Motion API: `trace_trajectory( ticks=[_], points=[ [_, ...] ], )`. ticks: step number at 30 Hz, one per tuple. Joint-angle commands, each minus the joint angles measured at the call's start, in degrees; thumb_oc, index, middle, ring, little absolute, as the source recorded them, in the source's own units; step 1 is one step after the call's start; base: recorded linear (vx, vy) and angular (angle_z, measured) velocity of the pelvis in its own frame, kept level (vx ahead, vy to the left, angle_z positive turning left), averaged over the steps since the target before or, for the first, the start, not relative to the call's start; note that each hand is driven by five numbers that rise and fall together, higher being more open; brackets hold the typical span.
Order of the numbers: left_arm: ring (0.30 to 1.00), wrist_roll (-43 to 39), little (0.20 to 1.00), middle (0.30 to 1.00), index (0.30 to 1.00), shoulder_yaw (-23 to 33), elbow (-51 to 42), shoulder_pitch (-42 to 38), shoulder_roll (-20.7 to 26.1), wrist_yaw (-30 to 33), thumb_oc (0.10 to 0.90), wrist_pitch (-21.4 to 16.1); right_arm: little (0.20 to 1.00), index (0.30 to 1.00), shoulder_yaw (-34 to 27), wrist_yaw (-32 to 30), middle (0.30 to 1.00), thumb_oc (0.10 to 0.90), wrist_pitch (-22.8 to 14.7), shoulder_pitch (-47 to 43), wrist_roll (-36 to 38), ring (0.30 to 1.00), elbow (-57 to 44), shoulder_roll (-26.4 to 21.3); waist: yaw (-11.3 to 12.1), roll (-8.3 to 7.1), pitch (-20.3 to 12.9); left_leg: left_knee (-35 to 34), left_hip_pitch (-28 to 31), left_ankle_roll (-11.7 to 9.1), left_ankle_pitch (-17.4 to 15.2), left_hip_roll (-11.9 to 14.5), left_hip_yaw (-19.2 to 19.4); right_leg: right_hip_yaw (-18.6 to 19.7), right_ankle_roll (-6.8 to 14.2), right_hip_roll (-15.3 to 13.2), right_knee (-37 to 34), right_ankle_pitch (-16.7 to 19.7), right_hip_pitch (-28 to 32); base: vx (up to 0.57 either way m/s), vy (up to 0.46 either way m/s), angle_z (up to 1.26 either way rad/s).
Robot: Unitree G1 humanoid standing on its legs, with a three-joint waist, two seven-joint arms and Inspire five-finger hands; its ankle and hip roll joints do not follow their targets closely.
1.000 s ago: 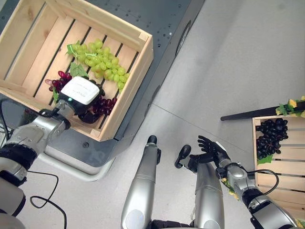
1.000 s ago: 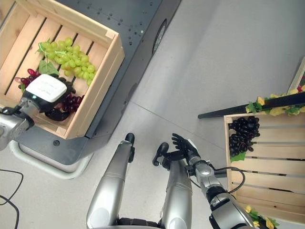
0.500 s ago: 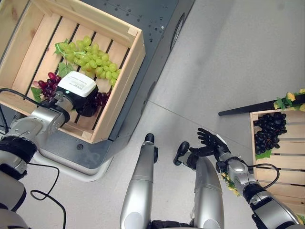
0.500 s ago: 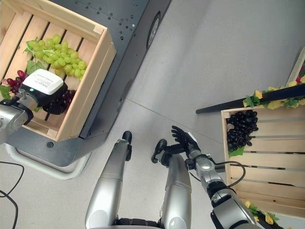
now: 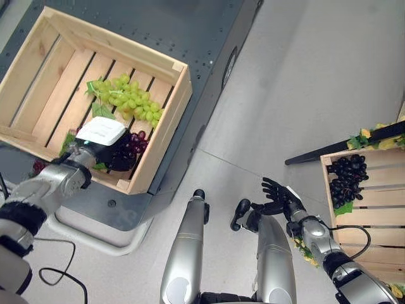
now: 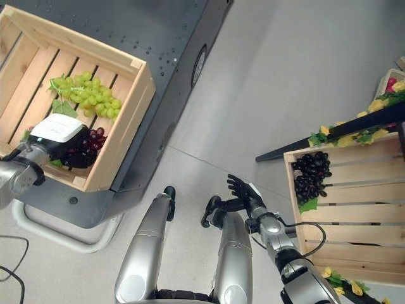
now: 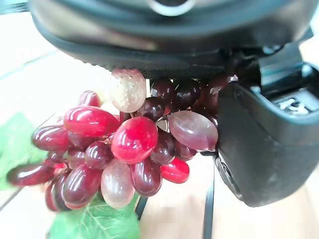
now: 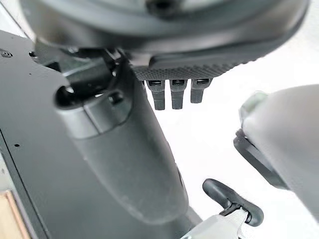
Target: Pick up the fruits from the basket on one side to the basket on the other side
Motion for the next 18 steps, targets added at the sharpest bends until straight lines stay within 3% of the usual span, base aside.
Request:
trace_trajectory(
  ticks=[1,4,6,7,11,15,18],
  points=[
    [0.300,-9.53,0.300,0.300,0.300,18.14,4.07,4.41,-1.23,9.63,0.400,-5.06,0.900,0.900,-4.12,0.12,0.900,0.800,-2.91,2.82,1.78,0.900,-6.76,-1.32,1.91,3.51,-0.80,-8.58,9.62,4.18,-0.10,-4.59,2.79,-1.28,0.46,0.29,-3.74,0.25,11.13,0.03,-0.019,-0.07],
    [0.300,-14.62,0.300,0.300,0.300,23.16,6.52,7.25,-4.42,10.71,0.400,-7.85,0.900,0.900,-3.86,-0.33,0.900,0.800,-2.43,3.74,1.25,0.900,-8.40,-0.56,1.78,3.60,-1.54,-9.40,10.89,4.42,-0.18,-4.96,2.55,-1.09,0.57,0.26,-4.49,0.40,12.16,0.02,0.000,-0.01],
    [0.300,-22.38,0.300,0.300,0.300,30.35,8.43,10.17,-8.66,9.94,0.400,-10.02,0.900,0.900,-3.45,-1.87,0.900,0.800,-0.71,5.30,0.52,0.900,-11.88,0.64,1.50,3.54,-3.00,-10.87,12.97,4.74,-0.36,-5.24,2.42,-0.70,0.58,0.45,-5.77,0.41,13.70,0.04,-0.002,-0.04],
    [0.300,-22.62,0.300,0.300,0.300,31.03,8.69,10.39,-8.99,9.52,0.400,-9.91,0.900,0.900,-3.40,-1.95,0.900,0.800,-0.53,5.39,0.42,0.900,-12.06,0.76,1.43,3.52,-3.17,-11.07,13.24,4.75,-0.37,-5.26,2.39,-0.65,0.58,0.51,-5.98,0.42,13.91,0.03,-0.011,-0.06],
    [0.300,-38.45,0.300,0.300,0.300,37.43,10.21,11.22,-12.60,7.25,0.400,-12.17,0.900,0.900,-2.78,-3.22,0.900,0.800,0.42,6.50,-0.36,0.900,-13.48,2.29,0.75,3.17,-5.53,-13.50,16.57,4.80,-0.49,-5.53,1.78,0.28,0.56,1.27,-9.41,0.68,16.95,0.03,-0.019,-0.05],
    [0.300,-47.68,0.300,0.300,0.300,40.42,10.89,11.42,-14.42,4.70,0.400,-13.71,0.900,0.900,-2.94,-4.18,0.900,0.800,0.43,7.38,0.58,0.900,-13.02,3.02,0.26,3.27,-7.10,-15.15,19.06,5.02,-0.67,-5.65,1.16,0.99,0.72,1.53,-11.38,1.00,18.97,0.02,-0.031,-0.10],
    [0.300,-54.13,0.300,0.300,0.300,42.31,10.23,12.20,-15.94,0.33,0.400,-14.11,0.900,0.900,-3.97,-4.92,0.900,0.800,0.31,8.77,1.93,0.900,-12.73,3.92,-0.54,3.72,-9.03,-18.42,21.63,5.39,0.95,-5.66,1.14,1.22,0.94,1.75,-14.49,3.22,20.70,0.02,-0.033,-0.04]
  ],
)
